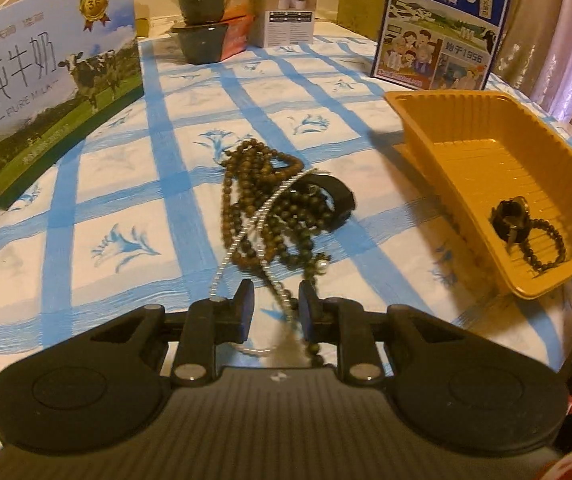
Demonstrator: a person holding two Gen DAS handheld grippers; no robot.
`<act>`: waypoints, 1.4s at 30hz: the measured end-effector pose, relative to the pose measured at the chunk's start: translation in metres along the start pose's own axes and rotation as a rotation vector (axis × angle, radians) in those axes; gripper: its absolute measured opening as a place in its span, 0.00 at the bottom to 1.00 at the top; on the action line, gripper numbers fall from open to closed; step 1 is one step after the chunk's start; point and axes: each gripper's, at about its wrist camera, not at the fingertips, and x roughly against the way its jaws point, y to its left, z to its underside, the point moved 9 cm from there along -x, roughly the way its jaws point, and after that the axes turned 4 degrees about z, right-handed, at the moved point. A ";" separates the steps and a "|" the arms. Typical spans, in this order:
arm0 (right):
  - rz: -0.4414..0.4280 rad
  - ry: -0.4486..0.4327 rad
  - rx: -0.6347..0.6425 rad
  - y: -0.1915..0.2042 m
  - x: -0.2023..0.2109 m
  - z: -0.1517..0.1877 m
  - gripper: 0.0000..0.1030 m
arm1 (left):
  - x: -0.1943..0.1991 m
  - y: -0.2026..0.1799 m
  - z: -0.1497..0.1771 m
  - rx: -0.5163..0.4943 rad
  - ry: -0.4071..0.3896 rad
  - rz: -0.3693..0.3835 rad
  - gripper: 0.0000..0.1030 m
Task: Organize jewelry
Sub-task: 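Move the left tool back to the pile and close on a small pearl piece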
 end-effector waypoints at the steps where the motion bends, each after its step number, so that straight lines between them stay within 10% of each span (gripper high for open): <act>1: 0.000 0.000 0.000 -0.001 0.000 0.001 0.06 | 0.000 0.002 0.000 0.002 0.001 -0.005 0.20; 42: -0.004 0.006 -0.004 -0.001 -0.001 0.006 0.06 | -0.046 -0.057 -0.009 -0.321 -0.062 0.003 0.14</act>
